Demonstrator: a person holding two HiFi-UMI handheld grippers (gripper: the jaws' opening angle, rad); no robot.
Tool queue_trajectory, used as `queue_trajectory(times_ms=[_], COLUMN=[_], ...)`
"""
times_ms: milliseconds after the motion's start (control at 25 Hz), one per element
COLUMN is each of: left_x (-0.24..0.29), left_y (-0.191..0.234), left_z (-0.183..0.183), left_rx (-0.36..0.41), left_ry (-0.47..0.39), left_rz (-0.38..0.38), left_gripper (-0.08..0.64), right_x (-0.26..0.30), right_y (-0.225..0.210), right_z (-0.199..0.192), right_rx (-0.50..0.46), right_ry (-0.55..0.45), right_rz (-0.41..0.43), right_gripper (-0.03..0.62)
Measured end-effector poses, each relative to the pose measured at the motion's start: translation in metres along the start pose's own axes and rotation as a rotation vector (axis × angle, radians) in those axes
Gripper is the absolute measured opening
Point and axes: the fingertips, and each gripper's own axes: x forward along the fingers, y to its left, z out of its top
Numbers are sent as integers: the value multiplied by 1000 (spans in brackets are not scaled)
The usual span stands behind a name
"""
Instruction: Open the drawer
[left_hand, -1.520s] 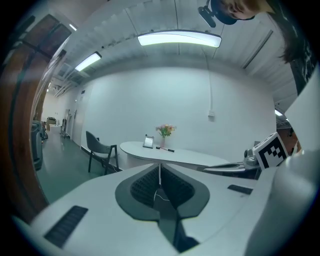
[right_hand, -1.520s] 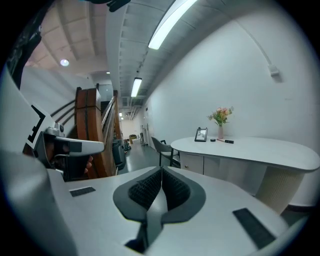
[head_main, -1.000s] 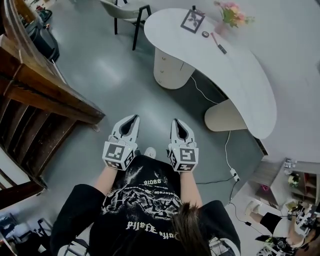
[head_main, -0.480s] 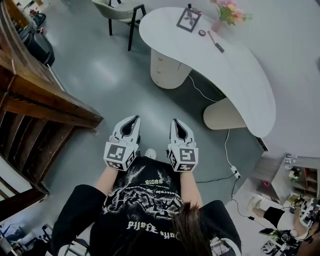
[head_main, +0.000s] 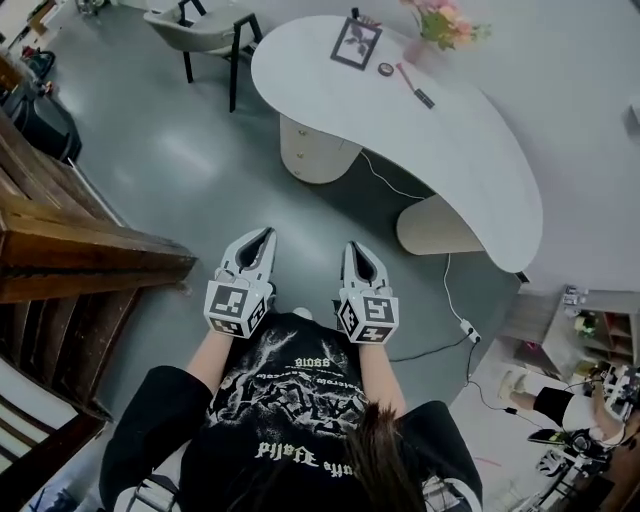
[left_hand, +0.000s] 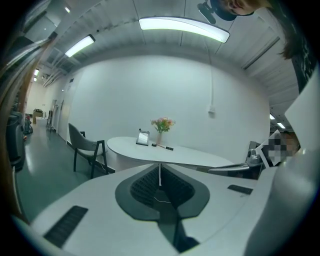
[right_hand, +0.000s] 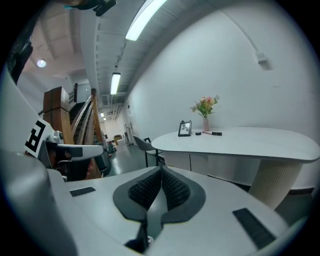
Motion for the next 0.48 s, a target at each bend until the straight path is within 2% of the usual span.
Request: queue_trajectory(times_ms=[480], left_x=[47], left_y=[81], left_z=[25], left_rx=[-1], left_ry=[21], left_rz=[-84], left_gripper=[29], right_x=[76], right_y=[29], right_z=[25], right_rx=[30], right_ry=[21], right_rz=[-76], right_gripper=[28])
